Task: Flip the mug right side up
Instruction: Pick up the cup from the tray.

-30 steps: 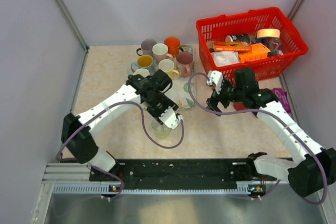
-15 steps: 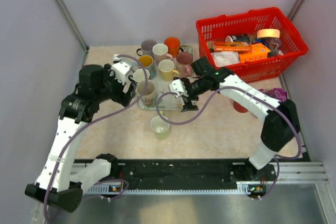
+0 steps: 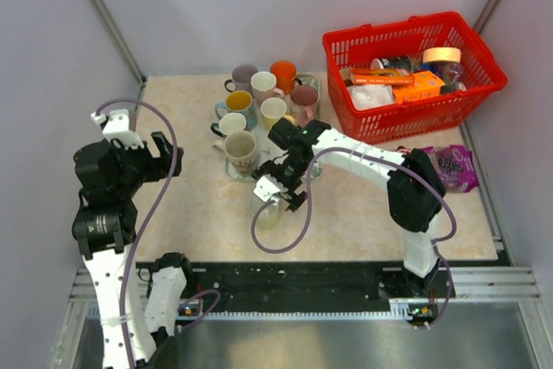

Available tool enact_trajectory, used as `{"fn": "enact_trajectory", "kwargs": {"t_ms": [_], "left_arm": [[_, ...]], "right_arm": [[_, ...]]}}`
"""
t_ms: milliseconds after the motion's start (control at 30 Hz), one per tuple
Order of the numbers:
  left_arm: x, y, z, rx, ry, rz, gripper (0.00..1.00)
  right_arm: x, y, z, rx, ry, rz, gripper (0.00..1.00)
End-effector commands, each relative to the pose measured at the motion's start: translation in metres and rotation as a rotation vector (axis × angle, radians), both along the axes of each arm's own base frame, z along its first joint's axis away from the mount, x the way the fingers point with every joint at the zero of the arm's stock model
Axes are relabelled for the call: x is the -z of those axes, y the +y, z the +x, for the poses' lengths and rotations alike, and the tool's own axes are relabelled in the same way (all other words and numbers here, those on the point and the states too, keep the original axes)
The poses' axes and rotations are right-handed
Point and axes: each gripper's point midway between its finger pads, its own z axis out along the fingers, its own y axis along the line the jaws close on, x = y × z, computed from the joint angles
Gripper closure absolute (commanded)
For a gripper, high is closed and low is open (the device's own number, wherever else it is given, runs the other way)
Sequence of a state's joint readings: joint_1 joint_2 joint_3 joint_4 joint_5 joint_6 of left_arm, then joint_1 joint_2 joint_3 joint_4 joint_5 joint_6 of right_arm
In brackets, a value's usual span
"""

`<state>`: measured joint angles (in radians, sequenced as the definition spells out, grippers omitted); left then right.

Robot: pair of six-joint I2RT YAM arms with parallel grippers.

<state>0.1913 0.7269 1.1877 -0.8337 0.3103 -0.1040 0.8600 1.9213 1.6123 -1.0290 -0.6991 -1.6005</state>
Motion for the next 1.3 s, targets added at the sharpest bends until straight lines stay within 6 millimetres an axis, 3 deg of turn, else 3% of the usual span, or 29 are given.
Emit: {"fn": "enact_trajectory", "kwargs": {"t_ms": [0,167,467,600,733,867,967,1267], "left_arm": [[-0.007,0.0,-0.005,-0.019,-0.038,-0.073,0.12],[-0.012,-0.008,-0.009,0.027,-0.06,-0.086,0.14],[-0.015,-0.015,-0.004,0.077,-0.086,-0.108,0.16],[-0.01,-0.017,0.0,0.084,-0.083,-0.126,0.16],[-0.008,-0.019,0.004,0.101,-0.078,-0.148,0.18],[-0.006,-0.02,0.007,0.111,-0.075,-0.153,0.18],[-0.003,-0.02,0.011,0.114,-0.075,-0.168,0.19],[0.001,-0.018,0.022,0.111,-0.084,-0.173,0.2]], "right_arm": [[-0.001,0.012,-0.012,-0.128,-0.032,0.01,0.01],[0.009,0.009,-0.013,-0.129,-0.036,-0.041,0.02],[0.005,-0.036,-0.027,0.071,0.053,-0.17,0.11],[0.007,-0.034,-0.03,0.281,0.127,-0.149,0.18],[0.013,-0.022,-0.017,0.468,0.155,-0.094,0.25],[0.023,-0.021,-0.005,0.594,0.155,-0.105,0.35],[0.023,-0.019,-0.007,0.613,0.179,-0.095,0.43],[0.011,-0.026,-0.009,0.646,0.193,-0.09,0.84]]}}
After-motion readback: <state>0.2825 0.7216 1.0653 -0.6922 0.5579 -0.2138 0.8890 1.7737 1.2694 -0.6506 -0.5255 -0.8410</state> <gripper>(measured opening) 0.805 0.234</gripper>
